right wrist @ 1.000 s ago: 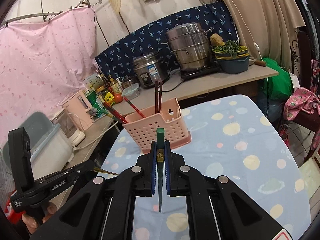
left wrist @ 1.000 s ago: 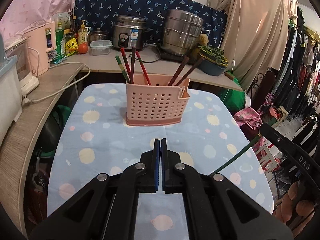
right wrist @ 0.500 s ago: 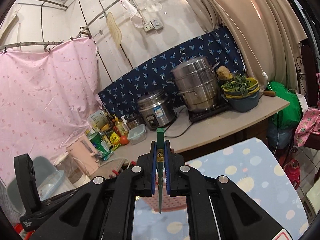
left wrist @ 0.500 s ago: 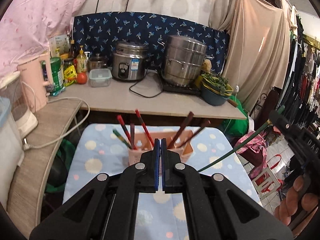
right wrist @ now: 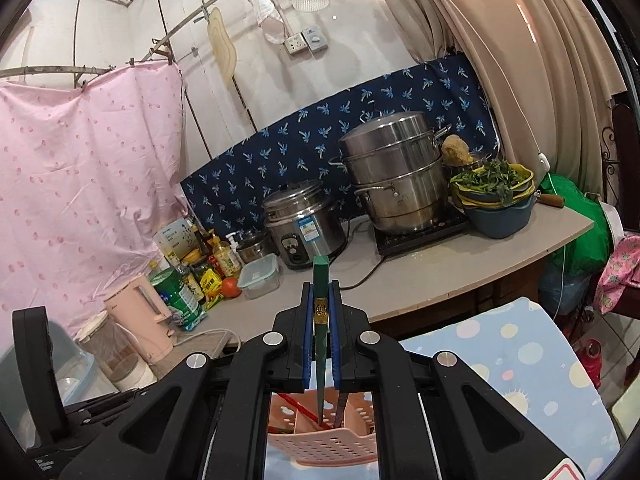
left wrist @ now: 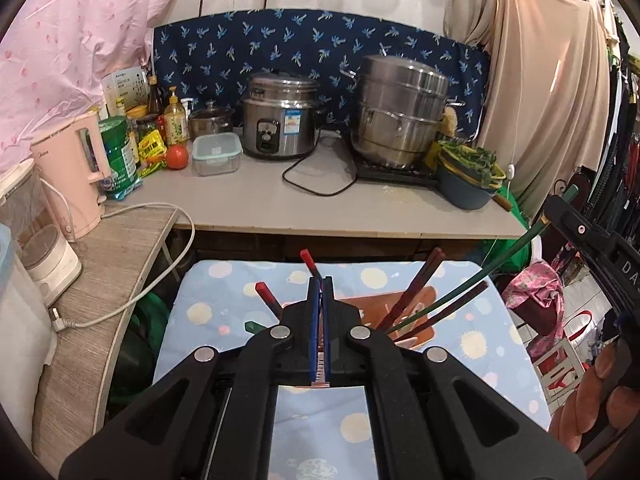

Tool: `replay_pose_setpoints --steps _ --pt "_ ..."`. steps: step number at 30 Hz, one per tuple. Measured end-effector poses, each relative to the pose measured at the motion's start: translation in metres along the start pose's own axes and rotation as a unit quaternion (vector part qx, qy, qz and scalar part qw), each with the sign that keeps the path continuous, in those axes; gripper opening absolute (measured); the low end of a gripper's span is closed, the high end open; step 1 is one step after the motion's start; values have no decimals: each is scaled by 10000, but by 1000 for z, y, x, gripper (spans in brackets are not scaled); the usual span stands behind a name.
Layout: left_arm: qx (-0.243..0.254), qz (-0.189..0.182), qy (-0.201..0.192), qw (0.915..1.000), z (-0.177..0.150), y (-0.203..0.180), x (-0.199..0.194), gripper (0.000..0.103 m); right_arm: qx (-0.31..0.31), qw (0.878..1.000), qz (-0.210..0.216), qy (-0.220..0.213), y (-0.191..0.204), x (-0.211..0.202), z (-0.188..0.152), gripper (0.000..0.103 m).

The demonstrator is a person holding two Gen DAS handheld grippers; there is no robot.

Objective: Organize utensils
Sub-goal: 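Lower both items into the pink basket and open both tools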

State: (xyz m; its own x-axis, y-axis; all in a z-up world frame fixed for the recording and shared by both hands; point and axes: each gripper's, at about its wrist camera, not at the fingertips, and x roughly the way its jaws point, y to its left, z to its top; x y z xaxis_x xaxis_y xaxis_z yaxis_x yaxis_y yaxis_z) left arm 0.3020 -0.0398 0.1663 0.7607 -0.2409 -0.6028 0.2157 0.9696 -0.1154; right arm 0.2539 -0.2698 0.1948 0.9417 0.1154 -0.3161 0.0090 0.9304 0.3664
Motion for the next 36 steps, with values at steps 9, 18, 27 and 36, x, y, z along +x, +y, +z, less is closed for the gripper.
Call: replay_pose_setpoints --steps 9,18,27,36 --pt "-79 9 177 9998 -6 6 22 1 -76 9989 1 456 -1 31 -21 7" --pt "-82 131 188 9997 -4 4 33 2 -189 9973 -38 714 -1 43 -34 7" --pt "-116 115 20 9999 -5 2 25 25 -183 9973 -14 707 -2 38 -34 11" --pt "-122 112 -167 9997 -8 -2 5 27 -273 9967 61 756 2 15 -39 11"
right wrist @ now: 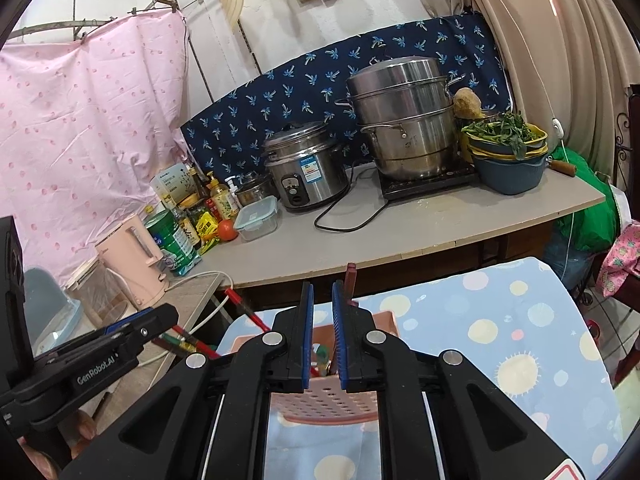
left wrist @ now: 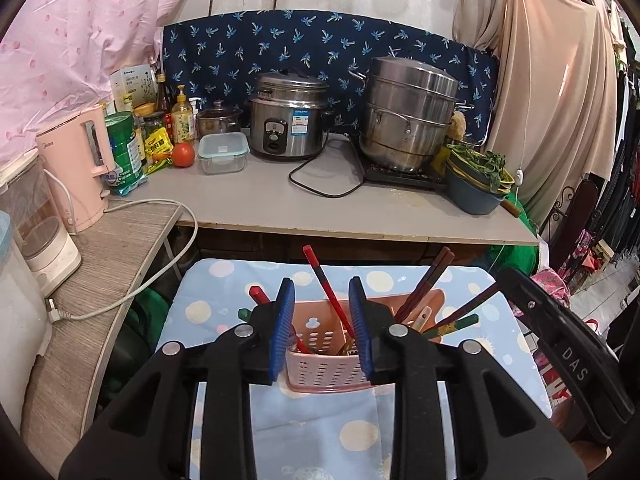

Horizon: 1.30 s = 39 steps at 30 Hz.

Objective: Organize utensils

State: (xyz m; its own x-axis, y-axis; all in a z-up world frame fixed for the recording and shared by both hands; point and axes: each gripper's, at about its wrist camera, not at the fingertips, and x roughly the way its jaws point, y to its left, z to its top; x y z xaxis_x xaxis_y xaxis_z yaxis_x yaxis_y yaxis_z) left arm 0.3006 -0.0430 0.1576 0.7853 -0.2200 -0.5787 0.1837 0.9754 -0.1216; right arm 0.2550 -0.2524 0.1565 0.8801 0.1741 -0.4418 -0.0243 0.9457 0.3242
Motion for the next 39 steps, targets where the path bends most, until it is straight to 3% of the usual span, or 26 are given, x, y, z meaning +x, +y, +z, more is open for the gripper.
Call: replay_pose_setpoints --steps 9,23,28,30,32,39 --pt "-23 -25 -94 10000 -21 1 -30 35 -197 9994 101 277 10 -33 -33 18" --pt "-125 13 270 9996 -83 4 -49 35 -504 9961 -42 728 21 -65 -87 19" --pt "-129 25 382 9992 -97 3 -51 36 -632 9947 -134 798 24 -73 -100 26" --pt "-134 26 402 9991 -101 2 -51 39 -659 9943 -182 812 25 -75 -103 27" --pt "-146 41 392 9991 -103 1 -54 49 -682 9939 -244 835 26 -77 -106 29" --pt "-140 109 415 9990 -110 -1 -57 60 -777 9927 -378 841 29 -83 -109 45"
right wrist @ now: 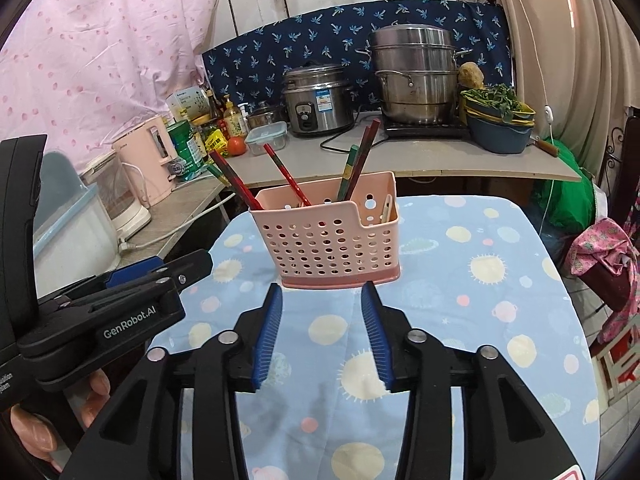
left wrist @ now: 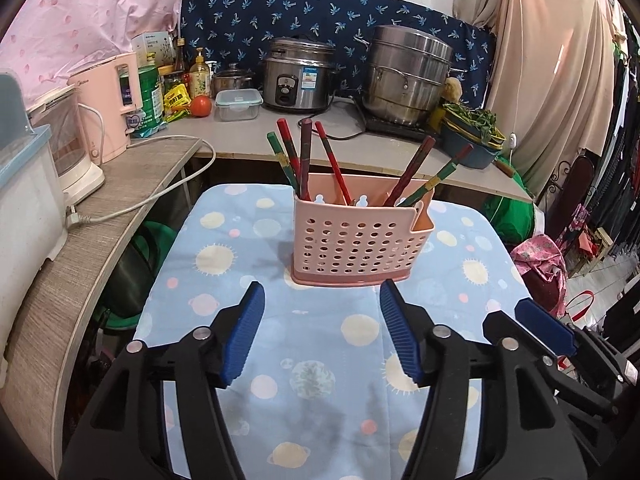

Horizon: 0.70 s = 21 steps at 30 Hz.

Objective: Organize utensils

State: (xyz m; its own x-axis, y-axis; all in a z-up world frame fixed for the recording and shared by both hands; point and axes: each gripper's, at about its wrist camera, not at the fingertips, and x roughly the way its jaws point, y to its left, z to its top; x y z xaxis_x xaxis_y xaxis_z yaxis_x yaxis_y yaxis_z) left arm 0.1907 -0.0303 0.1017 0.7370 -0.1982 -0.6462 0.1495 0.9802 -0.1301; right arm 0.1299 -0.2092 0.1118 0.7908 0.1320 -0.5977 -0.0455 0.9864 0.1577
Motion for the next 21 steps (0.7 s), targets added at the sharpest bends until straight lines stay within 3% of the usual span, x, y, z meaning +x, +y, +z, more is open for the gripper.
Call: replay_pose_setpoints --steps 11,21 --pt "44 309 -24 9995 -9 1 -2 88 40 9999 -156 54 -3 0 -1 57" --pt "29 548 45 9985 -14 5 -1 94 -113 9991 -396 -32 0 -1 -4 69"
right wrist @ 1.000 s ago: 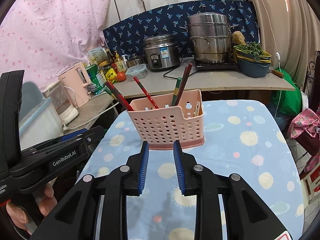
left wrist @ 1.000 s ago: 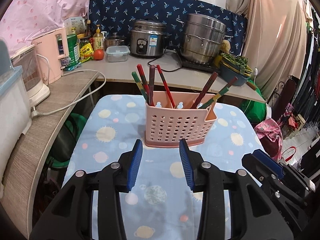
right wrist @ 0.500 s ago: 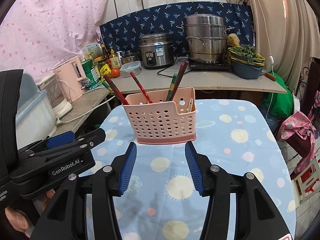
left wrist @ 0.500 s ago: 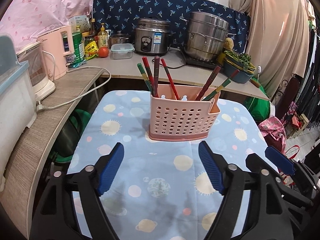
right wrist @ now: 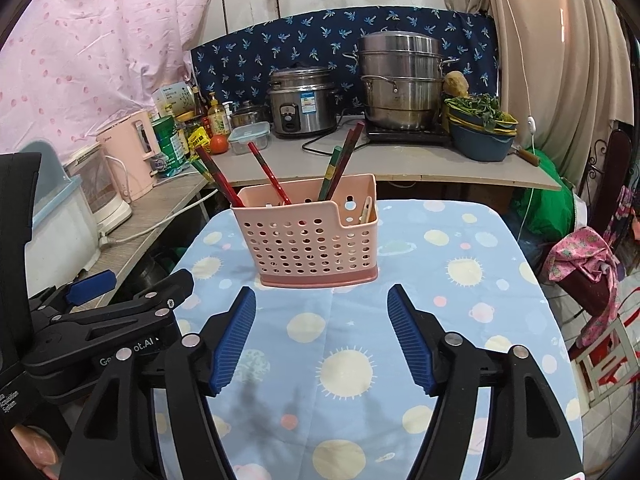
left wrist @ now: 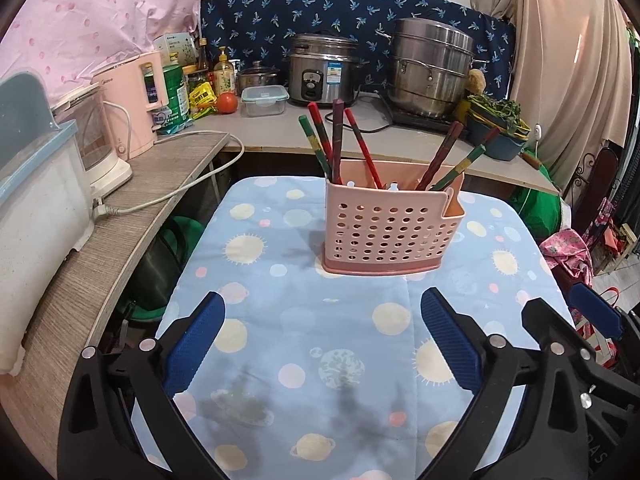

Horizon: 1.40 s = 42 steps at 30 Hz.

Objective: Organize utensils

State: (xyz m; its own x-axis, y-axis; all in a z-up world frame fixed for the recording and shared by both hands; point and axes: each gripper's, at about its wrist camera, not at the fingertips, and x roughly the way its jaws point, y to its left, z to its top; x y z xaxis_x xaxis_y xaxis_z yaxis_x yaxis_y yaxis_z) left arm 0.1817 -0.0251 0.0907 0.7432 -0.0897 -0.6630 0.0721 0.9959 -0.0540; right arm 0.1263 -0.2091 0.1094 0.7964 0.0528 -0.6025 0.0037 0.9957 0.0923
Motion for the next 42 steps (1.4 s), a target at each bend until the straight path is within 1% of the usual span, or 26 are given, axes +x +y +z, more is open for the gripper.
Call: replay_pose_setpoints --steps 2,4,10,17,21,24,30,42 --pt "7 26 25 10000 0 1 1 95 7 10000 -50 3 0 0 0 71" --pt "20 59 31 10000 -1 1 1 95 10 10000 -86 21 -1 0 -1 76" --pt "49 137 24 9999 -3 2 1 95 2 9998 -165 91 0 2 -3 84" --pt "100 177 34 9998 -5 1 1 95 -40 9994 -305 131 -1 4 -4 86" --pt "113 239 41 9996 -6 1 3 95 -33 9993 -347 124 -2 5 -4 97" --pt "112 232 68 9996 -7 3 4 95 -40 9991 -393 138 -1 6 -5 97" --pt "220 358 41 9991 -9 0 6 96 -162 9986 -458 220 -1 11 -7 97" --pt "198 403 124 9989 -13 4 11 96 -57 9982 -489 341 -4 17 -14 97"
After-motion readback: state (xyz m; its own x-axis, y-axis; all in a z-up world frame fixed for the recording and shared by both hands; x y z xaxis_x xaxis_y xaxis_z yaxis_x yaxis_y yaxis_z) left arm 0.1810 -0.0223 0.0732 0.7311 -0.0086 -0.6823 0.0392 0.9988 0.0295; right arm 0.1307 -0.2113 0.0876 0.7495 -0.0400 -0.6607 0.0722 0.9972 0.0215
